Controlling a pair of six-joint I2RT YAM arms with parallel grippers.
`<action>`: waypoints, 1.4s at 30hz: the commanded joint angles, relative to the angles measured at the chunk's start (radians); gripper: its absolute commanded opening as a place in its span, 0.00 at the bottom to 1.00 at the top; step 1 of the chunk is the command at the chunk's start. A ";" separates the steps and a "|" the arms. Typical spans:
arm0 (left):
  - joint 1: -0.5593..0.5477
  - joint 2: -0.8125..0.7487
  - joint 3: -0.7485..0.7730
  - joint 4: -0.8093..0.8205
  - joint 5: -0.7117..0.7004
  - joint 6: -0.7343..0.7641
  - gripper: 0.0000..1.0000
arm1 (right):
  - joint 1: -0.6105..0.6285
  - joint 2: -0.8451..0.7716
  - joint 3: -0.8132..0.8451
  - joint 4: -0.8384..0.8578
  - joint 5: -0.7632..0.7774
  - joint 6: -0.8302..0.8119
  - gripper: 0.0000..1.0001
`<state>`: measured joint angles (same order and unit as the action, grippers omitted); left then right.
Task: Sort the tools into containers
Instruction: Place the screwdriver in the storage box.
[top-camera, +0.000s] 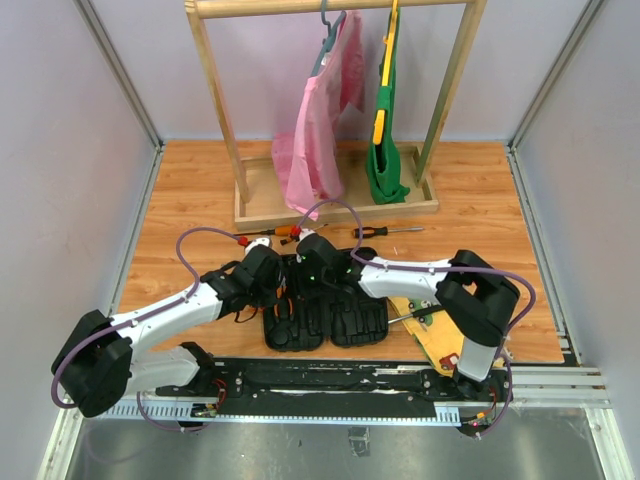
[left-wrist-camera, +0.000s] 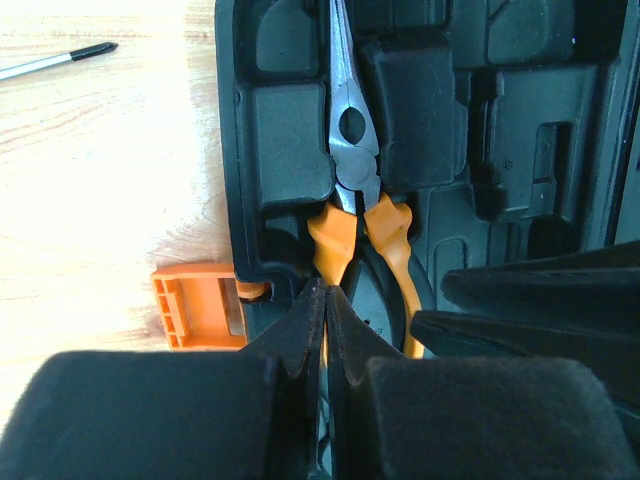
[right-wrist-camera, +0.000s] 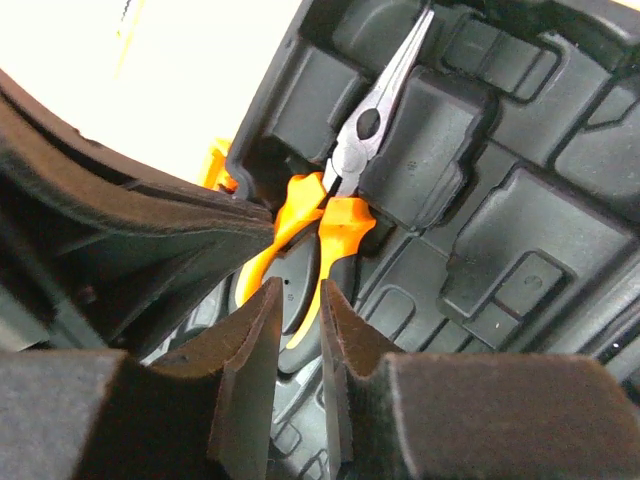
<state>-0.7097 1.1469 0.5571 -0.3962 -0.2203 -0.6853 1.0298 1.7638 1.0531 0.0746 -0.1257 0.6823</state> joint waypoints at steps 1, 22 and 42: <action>-0.010 -0.002 -0.014 -0.023 0.003 -0.005 0.05 | 0.006 0.054 0.046 -0.024 -0.014 0.012 0.23; -0.010 0.010 -0.012 -0.014 0.010 -0.002 0.04 | 0.018 0.137 0.103 -0.169 0.005 -0.012 0.19; -0.020 0.013 0.001 0.002 0.036 -0.001 0.00 | 0.045 0.186 0.141 -0.352 0.088 -0.010 0.00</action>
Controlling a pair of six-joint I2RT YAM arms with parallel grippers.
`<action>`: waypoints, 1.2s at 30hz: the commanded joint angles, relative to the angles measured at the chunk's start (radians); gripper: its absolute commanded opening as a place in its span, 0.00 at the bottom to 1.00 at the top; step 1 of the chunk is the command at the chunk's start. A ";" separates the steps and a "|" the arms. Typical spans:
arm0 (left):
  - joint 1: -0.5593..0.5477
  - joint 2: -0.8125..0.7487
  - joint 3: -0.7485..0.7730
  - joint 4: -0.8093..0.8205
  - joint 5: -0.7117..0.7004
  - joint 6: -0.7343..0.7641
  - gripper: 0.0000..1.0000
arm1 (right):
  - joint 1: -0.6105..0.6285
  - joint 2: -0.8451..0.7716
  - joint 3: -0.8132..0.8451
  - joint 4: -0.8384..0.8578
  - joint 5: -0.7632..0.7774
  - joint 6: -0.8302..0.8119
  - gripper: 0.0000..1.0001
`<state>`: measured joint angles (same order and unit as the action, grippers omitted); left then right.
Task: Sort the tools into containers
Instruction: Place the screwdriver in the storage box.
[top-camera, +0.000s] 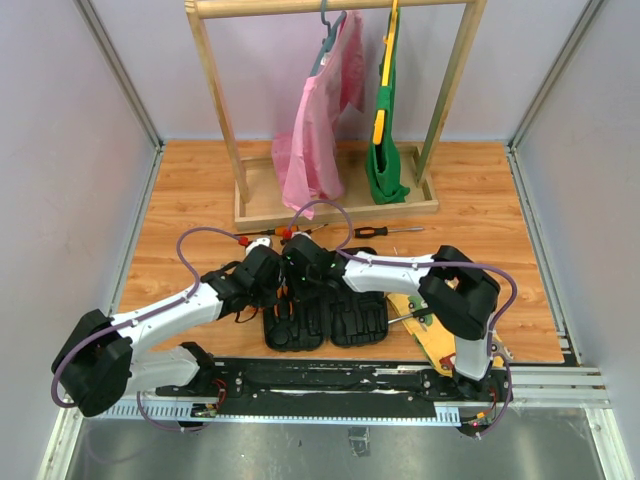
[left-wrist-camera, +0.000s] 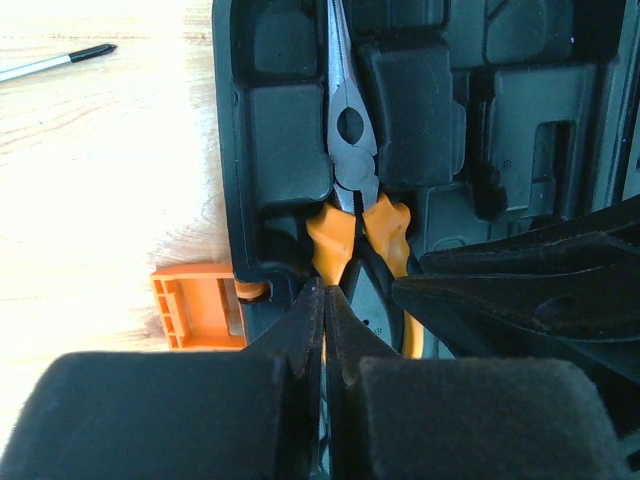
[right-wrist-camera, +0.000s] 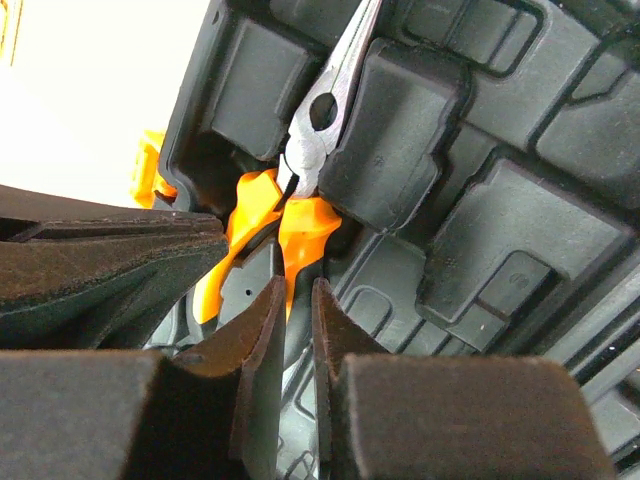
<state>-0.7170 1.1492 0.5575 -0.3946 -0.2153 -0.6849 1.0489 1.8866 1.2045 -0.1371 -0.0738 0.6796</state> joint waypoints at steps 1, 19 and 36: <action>-0.013 0.011 0.000 0.003 0.035 0.002 0.00 | 0.027 0.070 -0.012 -0.140 0.039 -0.002 0.00; -0.023 0.002 -0.014 0.043 0.071 0.014 0.00 | 0.083 0.183 -0.127 -0.122 0.090 0.134 0.01; -0.022 0.024 -0.028 0.051 0.024 0.013 0.00 | 0.077 0.195 -0.048 -0.202 0.125 0.097 0.01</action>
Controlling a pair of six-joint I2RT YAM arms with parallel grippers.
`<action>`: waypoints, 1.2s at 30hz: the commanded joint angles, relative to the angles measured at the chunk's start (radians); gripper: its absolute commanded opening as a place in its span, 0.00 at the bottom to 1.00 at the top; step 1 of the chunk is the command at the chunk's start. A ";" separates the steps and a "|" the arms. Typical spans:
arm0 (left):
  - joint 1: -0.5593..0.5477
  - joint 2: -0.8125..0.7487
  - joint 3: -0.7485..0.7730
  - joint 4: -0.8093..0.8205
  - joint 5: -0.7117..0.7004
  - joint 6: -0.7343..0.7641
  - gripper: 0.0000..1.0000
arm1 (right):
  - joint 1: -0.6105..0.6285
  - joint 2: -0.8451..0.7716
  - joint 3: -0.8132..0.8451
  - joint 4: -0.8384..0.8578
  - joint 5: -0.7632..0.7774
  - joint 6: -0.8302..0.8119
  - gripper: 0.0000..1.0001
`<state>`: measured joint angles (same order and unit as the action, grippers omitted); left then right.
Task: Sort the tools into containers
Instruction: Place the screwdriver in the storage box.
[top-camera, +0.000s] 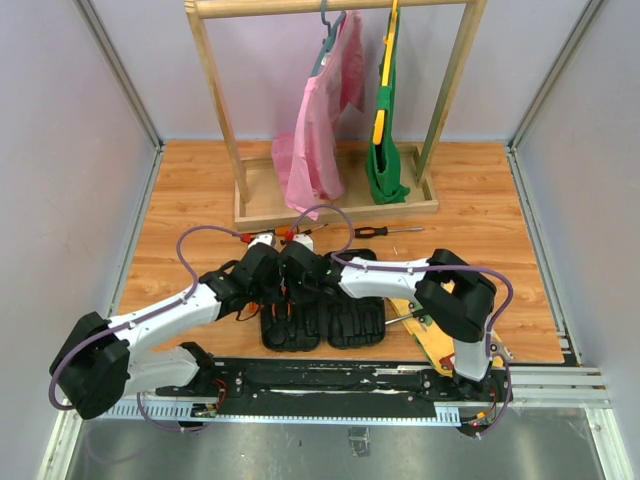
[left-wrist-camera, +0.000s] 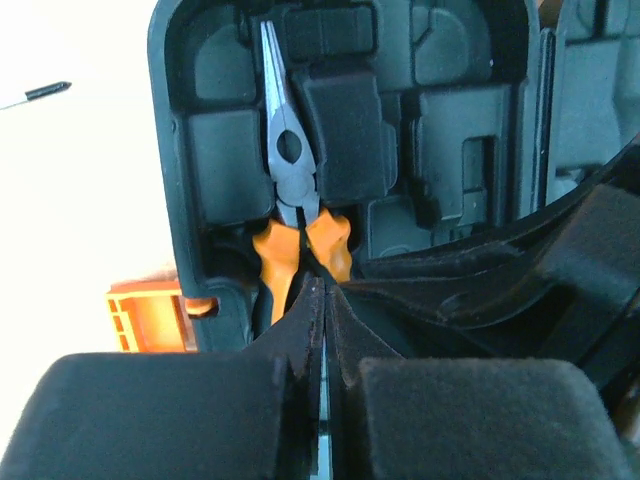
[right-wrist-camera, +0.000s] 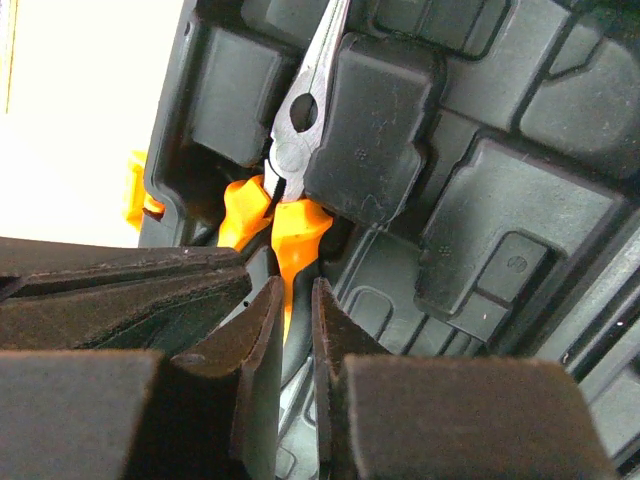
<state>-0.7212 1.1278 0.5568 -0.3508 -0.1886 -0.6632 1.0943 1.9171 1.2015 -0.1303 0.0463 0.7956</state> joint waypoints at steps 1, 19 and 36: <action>-0.018 0.057 -0.032 0.008 -0.005 -0.011 0.01 | 0.032 0.171 -0.052 -0.205 0.002 -0.008 0.01; -0.018 -0.157 0.025 -0.108 -0.091 -0.046 0.06 | 0.027 -0.017 -0.082 -0.107 0.040 -0.088 0.01; -0.018 -0.426 0.165 -0.256 -0.125 0.002 0.28 | -0.011 -0.211 -0.055 0.058 -0.051 -0.145 0.35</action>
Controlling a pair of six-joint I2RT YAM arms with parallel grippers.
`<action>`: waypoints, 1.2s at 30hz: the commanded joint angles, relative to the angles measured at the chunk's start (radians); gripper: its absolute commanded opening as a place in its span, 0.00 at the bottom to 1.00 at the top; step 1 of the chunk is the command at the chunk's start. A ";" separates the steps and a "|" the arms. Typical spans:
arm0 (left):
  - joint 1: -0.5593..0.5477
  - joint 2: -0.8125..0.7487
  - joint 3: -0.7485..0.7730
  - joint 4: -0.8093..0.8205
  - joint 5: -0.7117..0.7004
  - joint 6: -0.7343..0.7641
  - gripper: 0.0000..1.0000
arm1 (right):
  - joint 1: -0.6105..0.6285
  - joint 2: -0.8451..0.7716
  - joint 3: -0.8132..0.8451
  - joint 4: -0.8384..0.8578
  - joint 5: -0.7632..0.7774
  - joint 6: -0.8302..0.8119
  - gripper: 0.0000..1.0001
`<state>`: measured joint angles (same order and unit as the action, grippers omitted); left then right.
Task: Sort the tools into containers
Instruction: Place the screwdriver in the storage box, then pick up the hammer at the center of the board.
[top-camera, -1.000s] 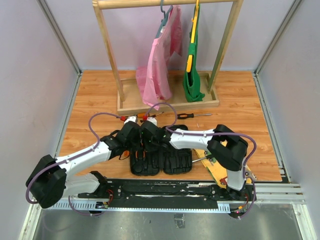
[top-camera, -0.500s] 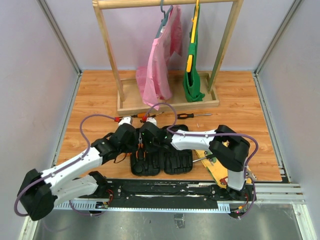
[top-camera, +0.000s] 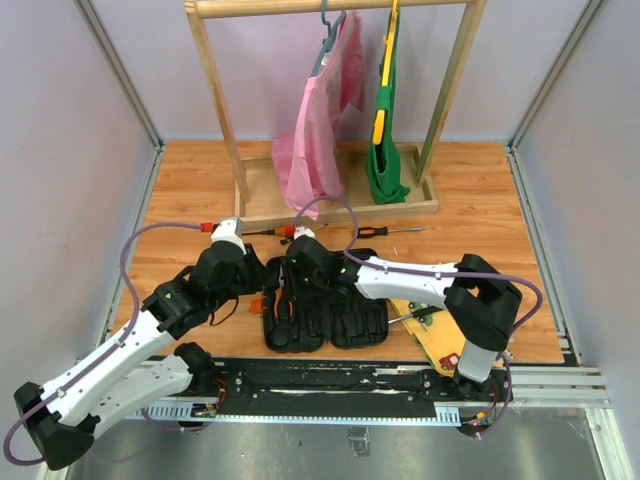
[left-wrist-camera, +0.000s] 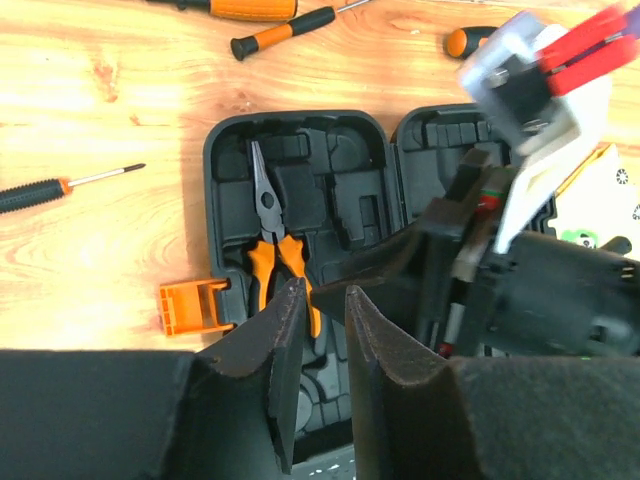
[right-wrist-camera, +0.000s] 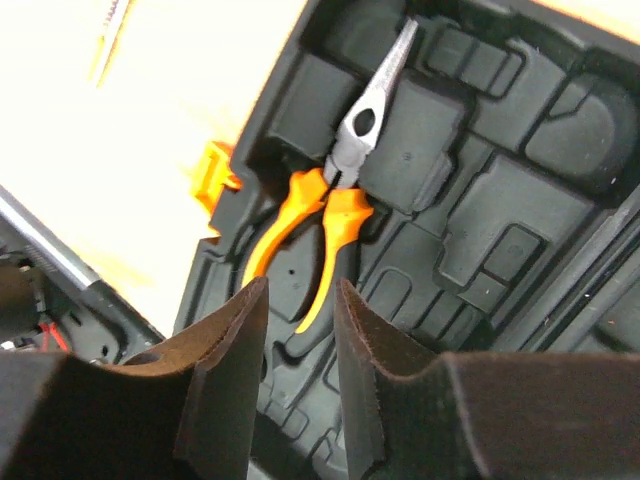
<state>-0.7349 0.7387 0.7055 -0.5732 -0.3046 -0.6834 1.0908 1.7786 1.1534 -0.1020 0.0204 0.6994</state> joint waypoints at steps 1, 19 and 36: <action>-0.004 -0.045 0.015 -0.033 -0.012 0.025 0.29 | -0.008 -0.089 -0.010 0.025 -0.021 -0.058 0.36; -0.004 -0.089 0.052 0.028 0.029 0.177 0.38 | -0.011 -0.600 -0.303 -0.340 0.431 -0.104 0.61; -0.004 -0.046 0.031 0.056 -0.031 0.217 0.41 | -0.407 -1.184 -0.637 -0.533 0.385 0.157 0.72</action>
<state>-0.7353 0.6983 0.7338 -0.5468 -0.3031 -0.4751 0.7136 0.6476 0.5488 -0.5911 0.4118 0.7559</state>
